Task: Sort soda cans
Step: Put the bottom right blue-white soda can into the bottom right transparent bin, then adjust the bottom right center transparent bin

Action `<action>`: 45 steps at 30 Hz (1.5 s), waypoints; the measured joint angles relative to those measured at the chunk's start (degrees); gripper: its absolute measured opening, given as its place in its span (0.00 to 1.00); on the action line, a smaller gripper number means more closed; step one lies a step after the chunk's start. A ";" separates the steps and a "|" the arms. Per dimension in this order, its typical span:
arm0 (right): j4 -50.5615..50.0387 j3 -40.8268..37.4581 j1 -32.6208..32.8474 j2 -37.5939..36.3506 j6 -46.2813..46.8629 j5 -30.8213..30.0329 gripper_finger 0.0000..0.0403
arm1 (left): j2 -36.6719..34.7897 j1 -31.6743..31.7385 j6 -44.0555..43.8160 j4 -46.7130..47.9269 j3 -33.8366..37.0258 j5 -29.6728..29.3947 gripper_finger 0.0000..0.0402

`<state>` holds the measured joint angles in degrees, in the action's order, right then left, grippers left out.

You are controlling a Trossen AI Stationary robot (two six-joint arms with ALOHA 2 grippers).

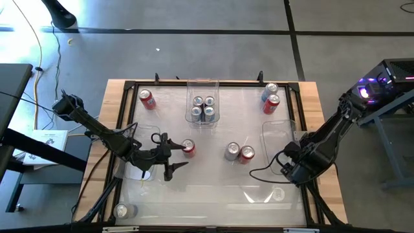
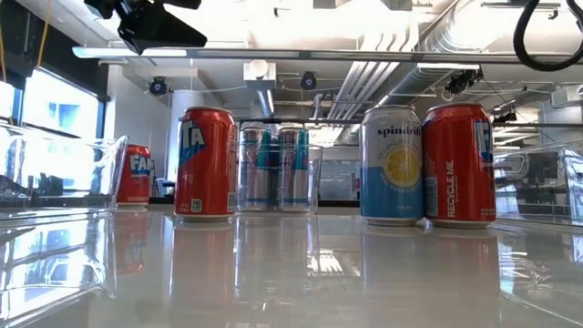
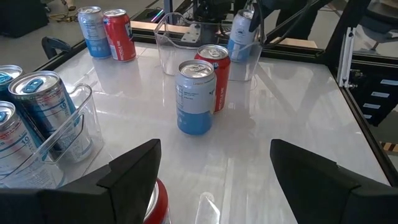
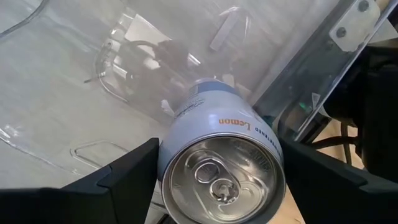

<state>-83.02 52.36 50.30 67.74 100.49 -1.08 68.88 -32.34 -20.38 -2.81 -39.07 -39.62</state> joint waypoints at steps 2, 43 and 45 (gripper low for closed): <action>0.01 0.00 0.00 -0.25 0.00 0.16 0.76 | 0.00 0.00 0.00 0.02 0.00 0.00 0.74; -6.95 4.87 -0.04 -7.90 7.43 -4.24 0.84 | 0.00 0.00 0.00 0.87 0.00 0.02 0.74; -6.97 5.82 -0.04 -7.90 7.53 -6.68 0.84 | 0.00 0.00 0.00 0.87 0.00 0.02 0.74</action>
<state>-90.00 58.18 50.26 59.83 108.01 -7.76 68.88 -32.34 -20.38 -1.93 -39.07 -39.59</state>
